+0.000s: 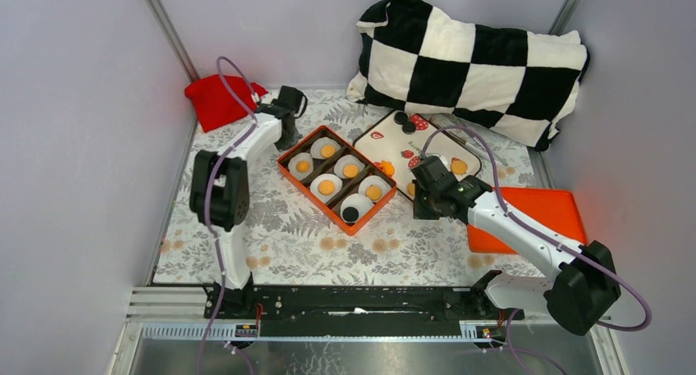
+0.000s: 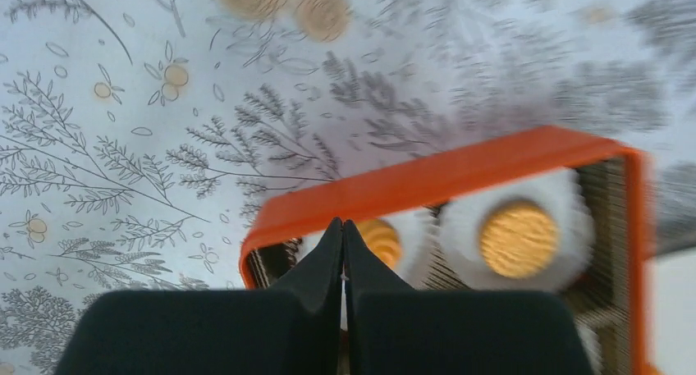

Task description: Pack the cookies

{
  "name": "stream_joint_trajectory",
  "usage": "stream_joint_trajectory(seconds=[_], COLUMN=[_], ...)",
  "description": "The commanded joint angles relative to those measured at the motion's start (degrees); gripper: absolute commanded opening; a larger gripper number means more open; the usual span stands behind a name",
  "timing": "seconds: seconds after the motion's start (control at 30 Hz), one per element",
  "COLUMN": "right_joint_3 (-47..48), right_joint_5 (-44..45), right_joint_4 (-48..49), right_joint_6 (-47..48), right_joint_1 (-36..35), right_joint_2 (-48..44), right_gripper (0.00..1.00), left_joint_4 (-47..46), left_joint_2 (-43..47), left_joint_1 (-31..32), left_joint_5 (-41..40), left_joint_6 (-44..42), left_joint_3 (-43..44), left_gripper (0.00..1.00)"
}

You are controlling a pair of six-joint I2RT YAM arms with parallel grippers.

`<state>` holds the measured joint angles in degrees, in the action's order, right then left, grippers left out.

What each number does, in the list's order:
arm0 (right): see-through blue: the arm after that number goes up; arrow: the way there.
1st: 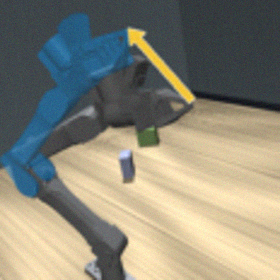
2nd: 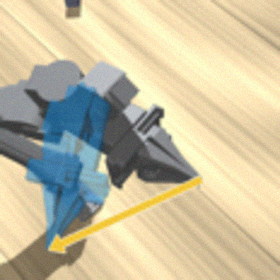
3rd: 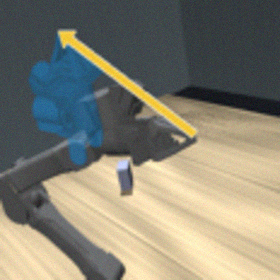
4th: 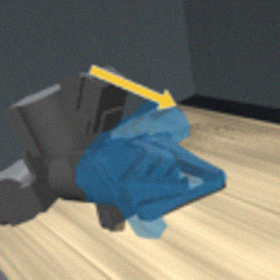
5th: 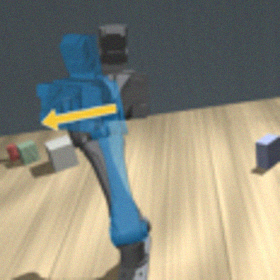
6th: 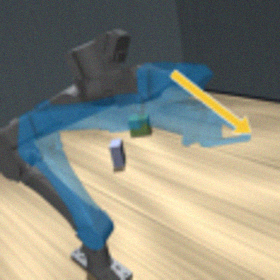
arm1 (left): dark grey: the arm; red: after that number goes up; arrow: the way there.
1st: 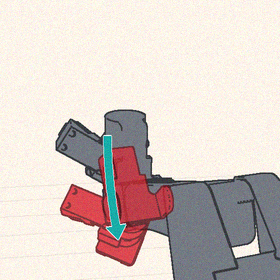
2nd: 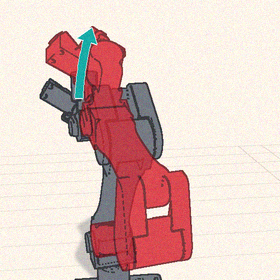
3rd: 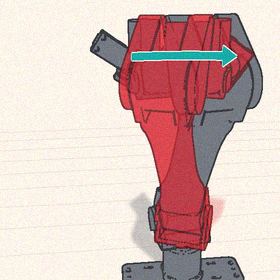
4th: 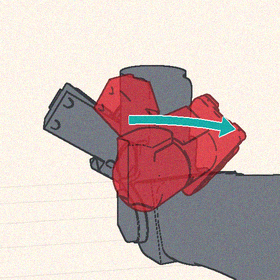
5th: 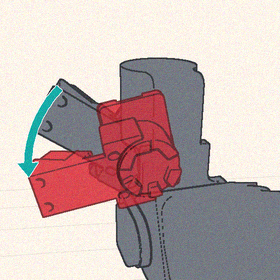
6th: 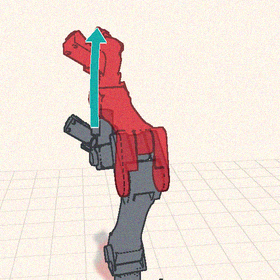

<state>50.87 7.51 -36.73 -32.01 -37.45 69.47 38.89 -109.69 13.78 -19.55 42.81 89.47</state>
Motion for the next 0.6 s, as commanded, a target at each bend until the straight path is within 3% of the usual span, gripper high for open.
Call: stream_joint_trajectory(seconds=[0.0,0.27,0.57], right_joint_3=[2.20,2.68,2.03], right_joint_5=[5.90,10.92,9.14], right_joint_4=[-0.78,-2.69,-1.46], right_joint_6=[-1.45,-2.53,-1.32], right_joint_1=[-0.43,-0.28,-0.22], right_joint_2=[0.57,-0.07,-0.79], right_gripper=[0.00,0.00,0.00], left_joint_4=[6.84,7.11,7.92], left_joint_2=[-4.83,0.53,22.33], left_joint_1=[0.02,0.27,5.78], left_joint_5=[-4.30,-5.60,-4.28], left_joint_6=[-0.46,2.03,6.23], left_joint_3=[3.39,-8.83,-25.52], left_gripper=[0.00,0.00,0.00])
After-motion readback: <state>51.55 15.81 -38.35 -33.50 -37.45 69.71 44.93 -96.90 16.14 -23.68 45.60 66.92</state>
